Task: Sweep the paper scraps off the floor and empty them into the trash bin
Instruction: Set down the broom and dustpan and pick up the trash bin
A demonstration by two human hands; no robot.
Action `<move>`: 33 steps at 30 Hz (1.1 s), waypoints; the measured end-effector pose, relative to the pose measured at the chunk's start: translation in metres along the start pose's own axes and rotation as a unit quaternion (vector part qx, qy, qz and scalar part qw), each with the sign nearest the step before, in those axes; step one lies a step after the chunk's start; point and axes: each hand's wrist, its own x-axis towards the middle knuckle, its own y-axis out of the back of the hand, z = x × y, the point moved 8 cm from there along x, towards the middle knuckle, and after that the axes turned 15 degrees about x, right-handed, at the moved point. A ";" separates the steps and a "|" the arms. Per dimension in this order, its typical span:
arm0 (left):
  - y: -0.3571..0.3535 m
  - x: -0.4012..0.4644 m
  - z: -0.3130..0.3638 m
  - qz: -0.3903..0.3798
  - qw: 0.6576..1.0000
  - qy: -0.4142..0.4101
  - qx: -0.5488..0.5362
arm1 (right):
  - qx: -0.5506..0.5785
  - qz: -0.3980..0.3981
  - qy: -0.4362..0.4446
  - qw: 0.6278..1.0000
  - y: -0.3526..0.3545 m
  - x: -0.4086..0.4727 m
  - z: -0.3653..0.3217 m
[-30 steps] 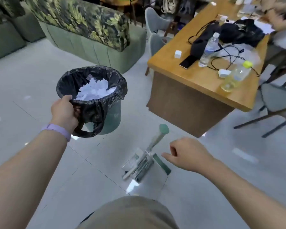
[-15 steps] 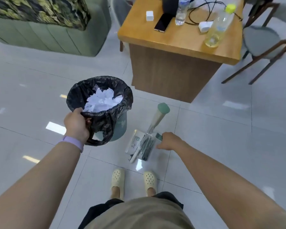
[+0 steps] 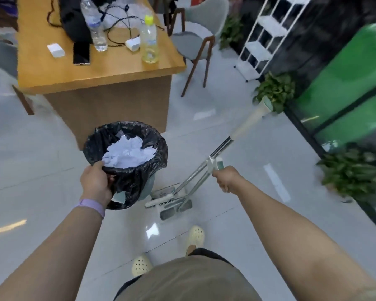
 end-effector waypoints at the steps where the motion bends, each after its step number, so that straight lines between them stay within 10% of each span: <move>1: -0.016 -0.004 0.001 -0.020 1.000 0.003 -0.008 | 0.034 0.015 -0.010 0.999 0.015 -0.005 0.009; 15: -0.379 -0.193 -0.005 -0.287 0.946 -0.038 0.147 | 0.407 0.273 0.010 0.872 0.344 -0.101 0.168; 33: -0.830 -0.507 -0.170 -0.498 0.736 -0.228 0.397 | 0.513 0.483 -0.057 0.707 0.703 -0.141 0.375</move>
